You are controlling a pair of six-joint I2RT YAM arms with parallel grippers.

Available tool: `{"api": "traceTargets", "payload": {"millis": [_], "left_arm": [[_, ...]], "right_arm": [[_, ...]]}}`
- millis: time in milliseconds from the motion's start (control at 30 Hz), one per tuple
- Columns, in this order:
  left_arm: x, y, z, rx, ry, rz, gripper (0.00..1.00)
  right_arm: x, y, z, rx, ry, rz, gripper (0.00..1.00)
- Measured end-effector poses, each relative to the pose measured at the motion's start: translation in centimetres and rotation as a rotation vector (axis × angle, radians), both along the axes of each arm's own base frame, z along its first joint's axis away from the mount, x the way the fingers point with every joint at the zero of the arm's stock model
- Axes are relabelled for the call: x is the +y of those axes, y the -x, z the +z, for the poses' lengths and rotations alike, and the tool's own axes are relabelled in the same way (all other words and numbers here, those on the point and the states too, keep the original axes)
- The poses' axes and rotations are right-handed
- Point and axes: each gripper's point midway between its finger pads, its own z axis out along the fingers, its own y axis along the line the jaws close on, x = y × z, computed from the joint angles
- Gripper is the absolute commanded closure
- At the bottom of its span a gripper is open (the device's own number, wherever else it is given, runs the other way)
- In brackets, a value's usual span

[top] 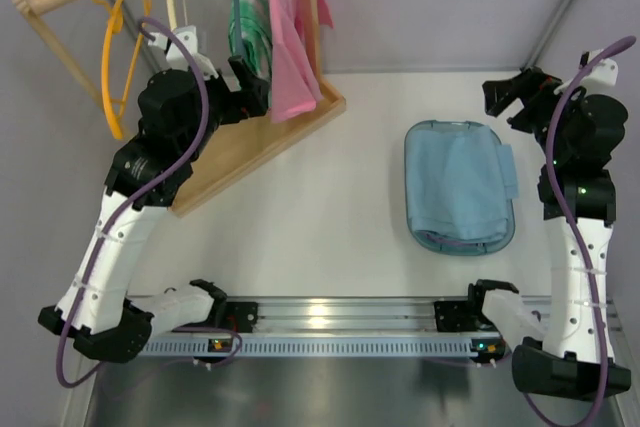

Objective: Remove the trousers from the hanger

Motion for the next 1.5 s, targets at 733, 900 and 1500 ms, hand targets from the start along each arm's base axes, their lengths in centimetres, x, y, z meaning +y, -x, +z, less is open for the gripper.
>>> {"api": "traceTargets", "payload": {"millis": [733,900,1500], "left_arm": [[-0.4,-0.5,-2.9,0.054,-0.109,-0.042,0.06],[-0.5,-2.1,-0.5,0.018,-0.120,-0.011,0.11],[1.9,-8.9,4.5,-0.079,-0.201,0.161,0.11]], "right_arm": [[2.2,-0.4,-1.3,-0.013,0.074,0.126,0.01],[2.2,1.3,-2.6,-0.008,0.091,0.118,0.01],[1.9,1.7,-4.1,0.022,0.117,0.109,0.00]]}}
